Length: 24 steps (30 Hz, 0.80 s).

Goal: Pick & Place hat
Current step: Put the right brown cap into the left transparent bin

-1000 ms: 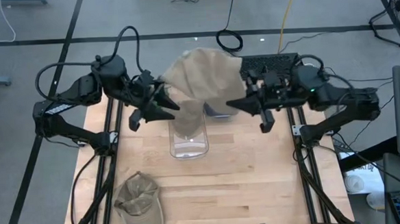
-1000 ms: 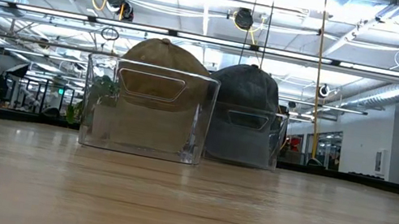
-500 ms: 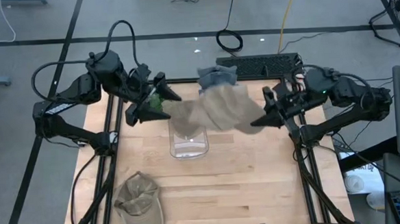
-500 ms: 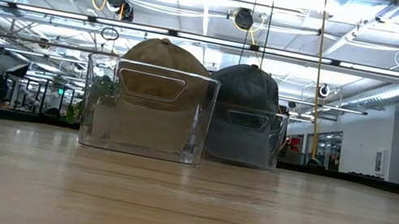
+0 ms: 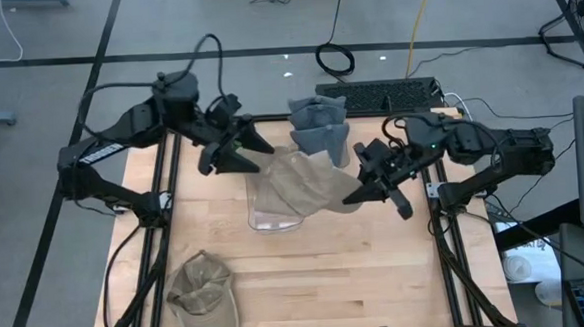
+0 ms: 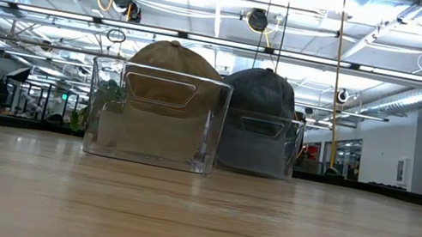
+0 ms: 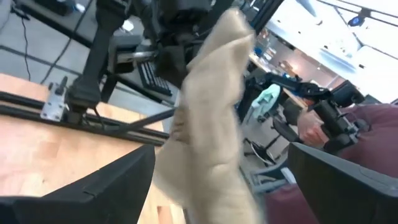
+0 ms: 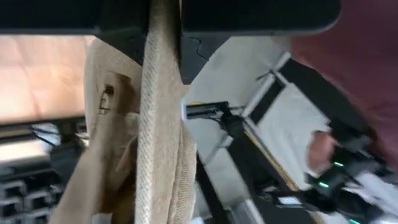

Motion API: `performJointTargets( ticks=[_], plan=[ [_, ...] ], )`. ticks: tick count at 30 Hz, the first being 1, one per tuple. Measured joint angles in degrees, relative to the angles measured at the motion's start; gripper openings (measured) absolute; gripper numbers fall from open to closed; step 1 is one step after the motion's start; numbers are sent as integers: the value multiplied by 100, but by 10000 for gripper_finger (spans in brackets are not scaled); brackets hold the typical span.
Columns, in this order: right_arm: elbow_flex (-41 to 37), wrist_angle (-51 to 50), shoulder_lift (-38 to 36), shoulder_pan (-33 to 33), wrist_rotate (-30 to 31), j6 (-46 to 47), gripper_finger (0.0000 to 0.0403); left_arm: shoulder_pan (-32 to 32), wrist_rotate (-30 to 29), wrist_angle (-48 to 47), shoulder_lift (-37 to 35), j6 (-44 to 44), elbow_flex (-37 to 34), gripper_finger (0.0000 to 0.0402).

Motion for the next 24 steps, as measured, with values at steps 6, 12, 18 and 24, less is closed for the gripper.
performJointTargets(
  ticks=[6, 12, 18, 24],
  plan=[
    [0, 111, 7, 4, -36, 0, 0, -123, 180, -18, 188, -5, 0, 376],
    [0, 122, 7, 4, -38, 13, 0, -316, 421, -24, 318, 150, -4, 376],
    [0, 137, 6, 4, -39, 15, 0, -395, 491, 26, 379, 130, 2, 372],
    [0, 144, 7, 4, -43, 15, 0, -391, 163, 134, 368, -66, 2, 298]
  ],
)
